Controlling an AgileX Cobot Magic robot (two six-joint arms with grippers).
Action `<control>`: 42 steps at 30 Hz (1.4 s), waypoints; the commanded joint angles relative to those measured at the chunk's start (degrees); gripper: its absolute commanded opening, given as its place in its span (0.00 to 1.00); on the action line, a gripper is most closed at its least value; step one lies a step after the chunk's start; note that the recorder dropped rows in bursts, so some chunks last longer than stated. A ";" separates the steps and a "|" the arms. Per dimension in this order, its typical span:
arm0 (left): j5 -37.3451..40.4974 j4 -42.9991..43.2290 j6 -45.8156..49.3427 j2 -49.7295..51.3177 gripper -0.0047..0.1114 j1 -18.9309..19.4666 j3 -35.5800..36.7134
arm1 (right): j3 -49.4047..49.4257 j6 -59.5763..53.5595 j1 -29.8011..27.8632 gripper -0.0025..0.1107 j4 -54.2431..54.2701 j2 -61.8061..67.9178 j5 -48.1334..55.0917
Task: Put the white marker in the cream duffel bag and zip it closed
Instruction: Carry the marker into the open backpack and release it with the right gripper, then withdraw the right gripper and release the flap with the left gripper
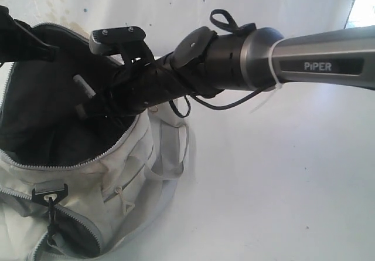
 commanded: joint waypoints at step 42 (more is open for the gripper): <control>42.90 17.21 -33.50 -1.03 0.80 -0.03 -7.65 | -0.02 32.85 -14.37 0.56 -36.48 -6.71 25.77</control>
